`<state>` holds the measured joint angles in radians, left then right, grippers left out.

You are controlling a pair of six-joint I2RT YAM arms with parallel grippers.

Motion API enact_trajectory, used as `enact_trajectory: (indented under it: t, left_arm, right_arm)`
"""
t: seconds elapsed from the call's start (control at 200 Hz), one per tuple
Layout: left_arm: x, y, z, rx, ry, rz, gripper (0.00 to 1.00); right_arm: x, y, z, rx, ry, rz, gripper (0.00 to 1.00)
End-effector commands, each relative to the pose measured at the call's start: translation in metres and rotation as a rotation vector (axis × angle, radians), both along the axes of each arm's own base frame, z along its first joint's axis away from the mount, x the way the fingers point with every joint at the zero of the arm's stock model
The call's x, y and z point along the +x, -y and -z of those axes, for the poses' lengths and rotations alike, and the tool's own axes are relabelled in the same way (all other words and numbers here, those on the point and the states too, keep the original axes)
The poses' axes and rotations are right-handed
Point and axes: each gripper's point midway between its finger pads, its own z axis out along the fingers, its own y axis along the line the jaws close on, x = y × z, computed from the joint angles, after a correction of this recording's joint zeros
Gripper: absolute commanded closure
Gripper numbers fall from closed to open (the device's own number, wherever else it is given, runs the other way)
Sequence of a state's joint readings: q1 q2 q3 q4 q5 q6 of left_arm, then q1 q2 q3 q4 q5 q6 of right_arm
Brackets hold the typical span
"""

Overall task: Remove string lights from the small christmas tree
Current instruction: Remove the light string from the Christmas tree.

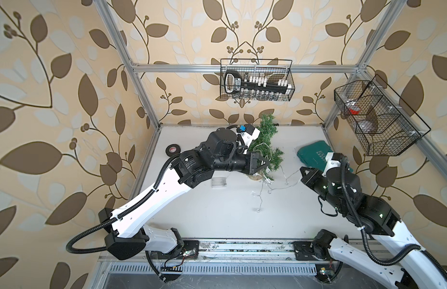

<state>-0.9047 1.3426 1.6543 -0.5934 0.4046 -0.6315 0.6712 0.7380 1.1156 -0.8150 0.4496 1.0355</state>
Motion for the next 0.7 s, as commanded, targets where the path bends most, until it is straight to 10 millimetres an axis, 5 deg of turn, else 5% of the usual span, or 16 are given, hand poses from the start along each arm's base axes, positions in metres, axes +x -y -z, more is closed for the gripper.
enact_trajectory:
  t: [0.0, 0.25, 0.45, 0.7]
  left_arm:
    - [-0.013, 0.007, -0.040, -0.100, 0.045, 0.069, 1.00]
    - [-0.013, 0.007, -0.061, -0.109, 0.100, 0.087, 1.00]
    - [-0.001, 0.006, -0.077, -0.093, 0.105, 0.091, 1.00]
    - [0.019, -0.027, -0.119, -0.169, 0.121, 0.041, 1.00]
  right_arm:
    - [0.014, 0.027, -0.015, -0.131, 0.004, 0.122, 1.00]
    - [0.084, 0.049, -0.058, -0.030, 0.081, 0.125, 1.00]
    - [0.144, 0.030, -0.110, 0.036, 0.170, 0.049, 1.00]
    - [0.181, 0.014, -0.171, 0.108, 0.284, 0.008, 1.00]
